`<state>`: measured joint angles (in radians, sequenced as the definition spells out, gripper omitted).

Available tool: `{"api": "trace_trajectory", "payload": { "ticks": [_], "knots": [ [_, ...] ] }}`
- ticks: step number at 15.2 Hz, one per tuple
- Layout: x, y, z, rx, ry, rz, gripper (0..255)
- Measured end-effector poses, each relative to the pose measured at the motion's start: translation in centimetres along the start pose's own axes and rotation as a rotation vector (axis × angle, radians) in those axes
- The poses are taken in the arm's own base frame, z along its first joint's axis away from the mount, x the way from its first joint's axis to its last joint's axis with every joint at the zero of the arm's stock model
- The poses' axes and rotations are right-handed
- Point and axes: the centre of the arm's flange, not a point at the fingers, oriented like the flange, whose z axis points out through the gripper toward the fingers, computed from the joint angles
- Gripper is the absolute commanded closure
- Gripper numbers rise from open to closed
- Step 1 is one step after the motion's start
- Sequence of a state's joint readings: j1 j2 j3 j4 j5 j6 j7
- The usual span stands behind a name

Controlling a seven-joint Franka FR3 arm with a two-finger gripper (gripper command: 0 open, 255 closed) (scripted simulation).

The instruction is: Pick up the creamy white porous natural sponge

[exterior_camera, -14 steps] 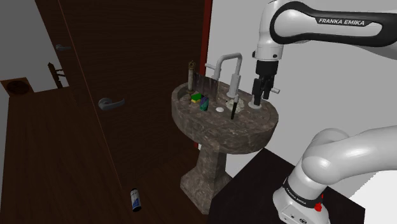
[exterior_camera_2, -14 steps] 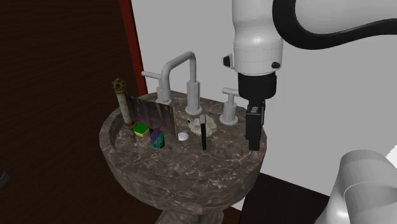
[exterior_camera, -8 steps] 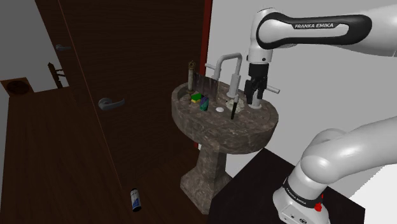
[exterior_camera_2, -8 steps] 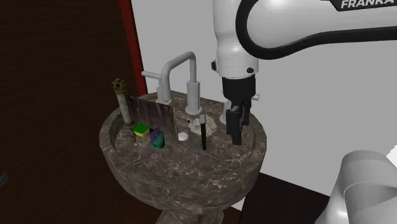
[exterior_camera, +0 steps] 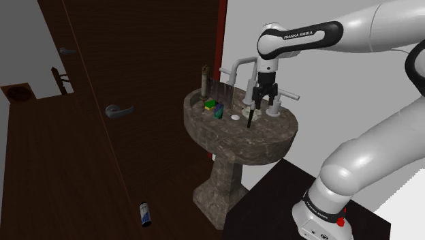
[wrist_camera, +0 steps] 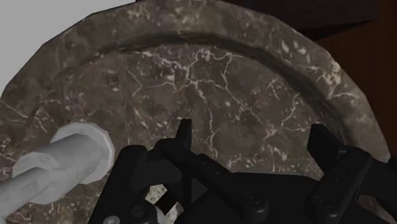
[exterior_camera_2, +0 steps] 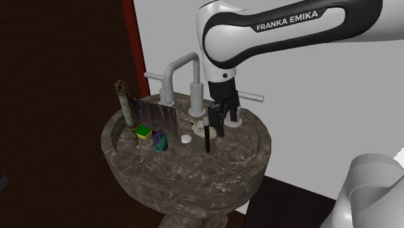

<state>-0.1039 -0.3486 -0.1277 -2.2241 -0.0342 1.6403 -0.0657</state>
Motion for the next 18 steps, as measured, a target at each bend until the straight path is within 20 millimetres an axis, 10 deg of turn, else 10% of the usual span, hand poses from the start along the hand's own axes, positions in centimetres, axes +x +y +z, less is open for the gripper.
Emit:
{"api": "trace_trajectory", "payload": {
  "ticks": [12,18],
  "knots": [
    [11.4,10.6,4.3,-0.003,-0.05,0.215,0],
    [12.0,10.9,5.8,-0.005,-0.036,0.229,0]
  ]
}}
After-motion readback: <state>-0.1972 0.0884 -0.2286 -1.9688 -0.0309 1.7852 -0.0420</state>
